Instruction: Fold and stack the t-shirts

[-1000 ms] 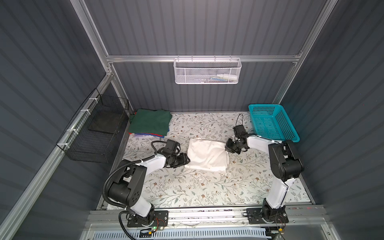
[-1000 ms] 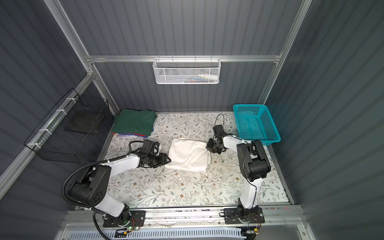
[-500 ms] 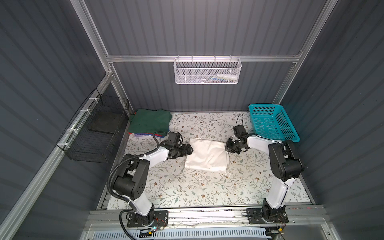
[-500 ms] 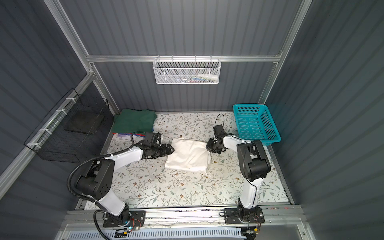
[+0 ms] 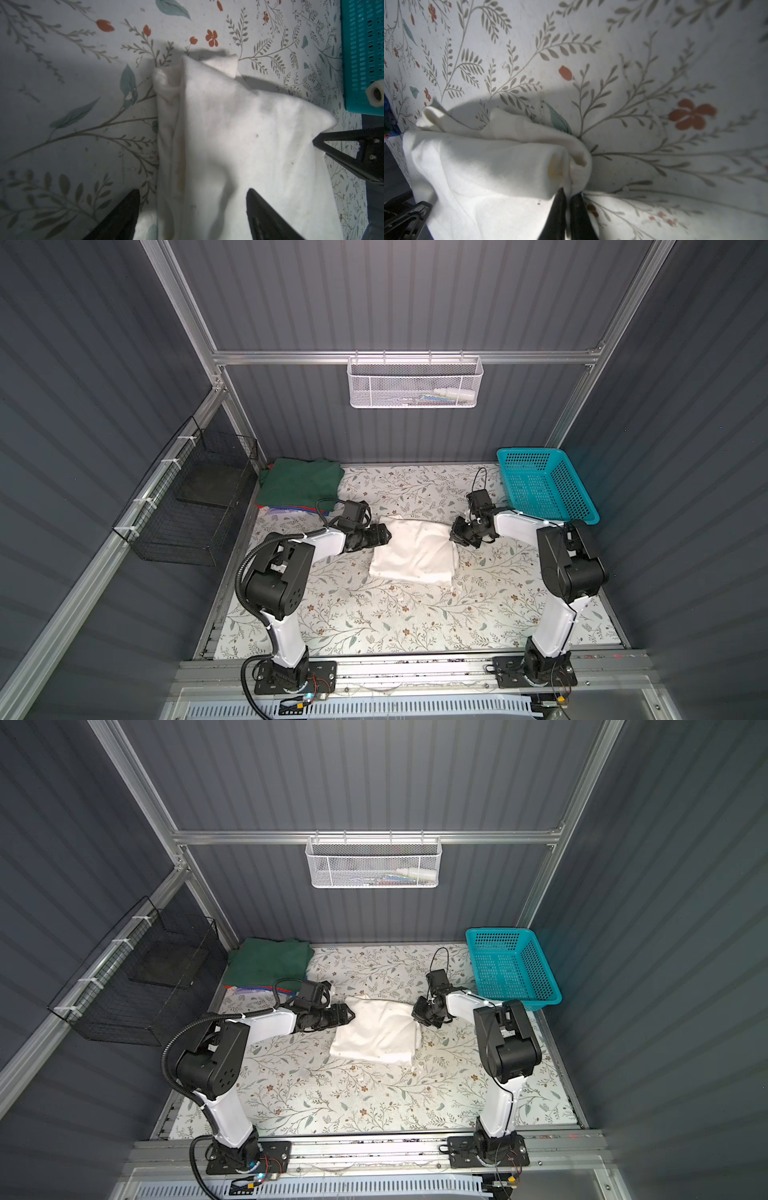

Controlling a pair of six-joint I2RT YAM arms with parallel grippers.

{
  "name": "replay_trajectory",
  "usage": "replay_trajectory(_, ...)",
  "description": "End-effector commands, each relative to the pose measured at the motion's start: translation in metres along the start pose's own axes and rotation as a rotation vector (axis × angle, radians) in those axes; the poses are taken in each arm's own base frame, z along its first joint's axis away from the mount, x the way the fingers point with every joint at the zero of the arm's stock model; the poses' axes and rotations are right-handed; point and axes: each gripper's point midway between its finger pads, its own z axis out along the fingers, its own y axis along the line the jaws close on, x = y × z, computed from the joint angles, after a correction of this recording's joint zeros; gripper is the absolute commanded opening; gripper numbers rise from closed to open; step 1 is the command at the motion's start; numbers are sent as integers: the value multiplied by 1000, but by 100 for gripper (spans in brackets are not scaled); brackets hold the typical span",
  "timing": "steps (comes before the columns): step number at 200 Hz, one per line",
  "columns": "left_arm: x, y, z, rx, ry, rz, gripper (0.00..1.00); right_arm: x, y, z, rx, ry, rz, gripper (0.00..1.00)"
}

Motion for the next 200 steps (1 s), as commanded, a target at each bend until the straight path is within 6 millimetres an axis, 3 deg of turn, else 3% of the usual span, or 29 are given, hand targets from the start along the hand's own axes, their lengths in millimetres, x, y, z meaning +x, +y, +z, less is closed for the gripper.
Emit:
replay_trajectory(1,33,10,18,-28,115,-36,79,6,-4,6,5,16,13,8)
replay_trajectory(33,36,3,34,-8,137,-41,68,7,-4,8,1,25,15,7)
replay_trajectory(64,35,-8,46,3,166,-37,32,5,-2,7,-8,27,13,7)
replay_trajectory(83,28,-13,45,-3,175,-31,0,3,2,2,-18,18,2,7)
replay_trajectory(130,-5,-28,14,-61,144,88,0,3,3,-15,-16,-15,-8,10)
replay_trajectory(137,-10,-30,8,-69,132,104,0,4,3,-18,-18,-22,-8,17)
replay_trajectory(170,-20,-36,-7,-79,112,151,0,10,0,-37,-28,-74,-10,77)
replay_trajectory(181,-21,-35,-10,-92,115,160,0,13,0,-45,-44,-93,-13,86)
replay_trajectory(200,-28,-33,-17,-110,120,176,0,21,-4,-57,-54,-122,-26,93)
